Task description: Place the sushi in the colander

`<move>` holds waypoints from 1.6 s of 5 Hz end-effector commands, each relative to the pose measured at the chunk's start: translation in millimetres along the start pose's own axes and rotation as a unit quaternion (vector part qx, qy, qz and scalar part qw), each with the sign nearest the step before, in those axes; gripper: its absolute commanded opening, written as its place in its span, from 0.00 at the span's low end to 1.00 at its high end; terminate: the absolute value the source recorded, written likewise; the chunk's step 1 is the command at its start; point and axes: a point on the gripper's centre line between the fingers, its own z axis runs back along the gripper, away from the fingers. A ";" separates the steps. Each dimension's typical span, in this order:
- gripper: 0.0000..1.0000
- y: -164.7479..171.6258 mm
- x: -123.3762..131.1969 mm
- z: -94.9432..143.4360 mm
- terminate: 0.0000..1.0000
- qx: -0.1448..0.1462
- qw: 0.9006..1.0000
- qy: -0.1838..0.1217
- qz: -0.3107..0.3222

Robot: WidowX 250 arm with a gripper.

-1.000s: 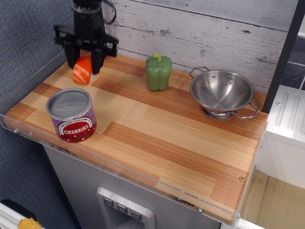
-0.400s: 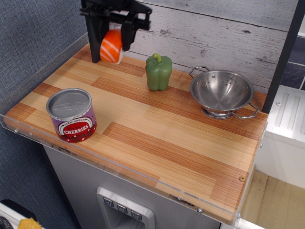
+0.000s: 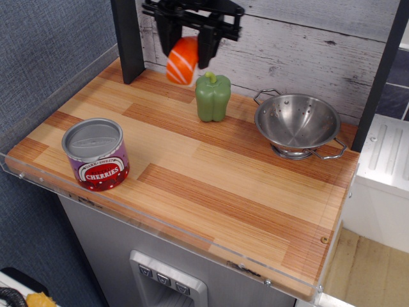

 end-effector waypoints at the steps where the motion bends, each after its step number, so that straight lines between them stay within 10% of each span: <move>1: 0.00 -40.5 17.9 2.7 0.00 -0.033 0.996 -0.019 -0.081; 7: 0.00 -112.8 35.8 -45.0 0.00 -0.051 0.986 -0.025 -0.159; 8: 1.00 -113.4 36.6 -48.9 0.00 -0.054 0.987 -0.023 -0.151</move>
